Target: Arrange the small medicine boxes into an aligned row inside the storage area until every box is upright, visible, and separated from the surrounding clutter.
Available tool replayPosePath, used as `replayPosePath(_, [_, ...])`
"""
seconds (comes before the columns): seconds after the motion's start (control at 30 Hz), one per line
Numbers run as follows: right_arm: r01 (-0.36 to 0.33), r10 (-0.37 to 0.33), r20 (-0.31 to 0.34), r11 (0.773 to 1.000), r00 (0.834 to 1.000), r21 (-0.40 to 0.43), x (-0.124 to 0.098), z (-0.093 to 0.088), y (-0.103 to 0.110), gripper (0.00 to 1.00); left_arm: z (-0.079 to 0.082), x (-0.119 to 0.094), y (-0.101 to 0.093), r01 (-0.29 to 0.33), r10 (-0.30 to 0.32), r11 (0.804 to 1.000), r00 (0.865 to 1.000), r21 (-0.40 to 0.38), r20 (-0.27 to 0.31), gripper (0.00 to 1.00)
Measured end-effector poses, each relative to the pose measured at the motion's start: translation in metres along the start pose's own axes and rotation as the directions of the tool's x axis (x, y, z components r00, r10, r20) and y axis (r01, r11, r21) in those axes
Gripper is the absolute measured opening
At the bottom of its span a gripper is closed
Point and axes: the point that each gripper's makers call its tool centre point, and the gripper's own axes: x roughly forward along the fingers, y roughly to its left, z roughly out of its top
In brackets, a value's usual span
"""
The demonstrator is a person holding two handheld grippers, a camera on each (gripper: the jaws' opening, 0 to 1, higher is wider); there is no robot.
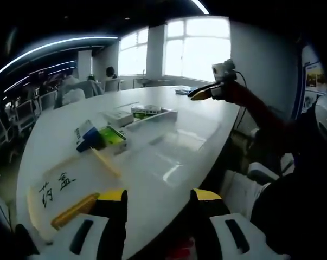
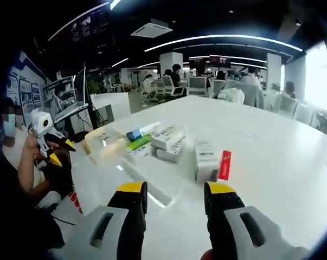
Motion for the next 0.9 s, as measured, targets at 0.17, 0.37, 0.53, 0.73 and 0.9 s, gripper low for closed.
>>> replayPosePath(0.17, [0.02,-0.021,-0.013,0.999,1.0,-0.025,0.005,0.004,-0.008,0.39,-0.001,0.0,0.0,-0.002,0.002,1.0,1.0,-0.015,0.006,0.45])
replayPosePath(0.37, [0.064,-0.067,-0.041,0.996,0.997,-0.069,0.016,0.007,-0.018,0.36,-0.003,-0.001,0.001,0.006,-0.006,1.0,1.0,-0.016,0.001,0.44])
replayPosePath(0.53, [0.082,-0.086,-0.049,0.994,0.995,-0.072,0.026,0.013,-0.025,0.43,-0.001,-0.002,0.004,-0.007,0.007,1.0,1.0,-0.019,0.002,0.45])
replayPosePath(0.73, [0.077,-0.083,-0.087,0.994,0.993,-0.076,0.038,0.014,-0.029,0.4,0.001,0.0,-0.002,0.011,-0.011,1.0,1.0,-0.014,0.001,0.45])
replayPosePath(0.9, [0.083,-0.09,-0.099,0.994,0.991,-0.078,0.04,0.015,-0.031,0.37,0.004,-0.002,-0.005,0.022,-0.022,1.0,1.0,-0.016,0.013,0.46])
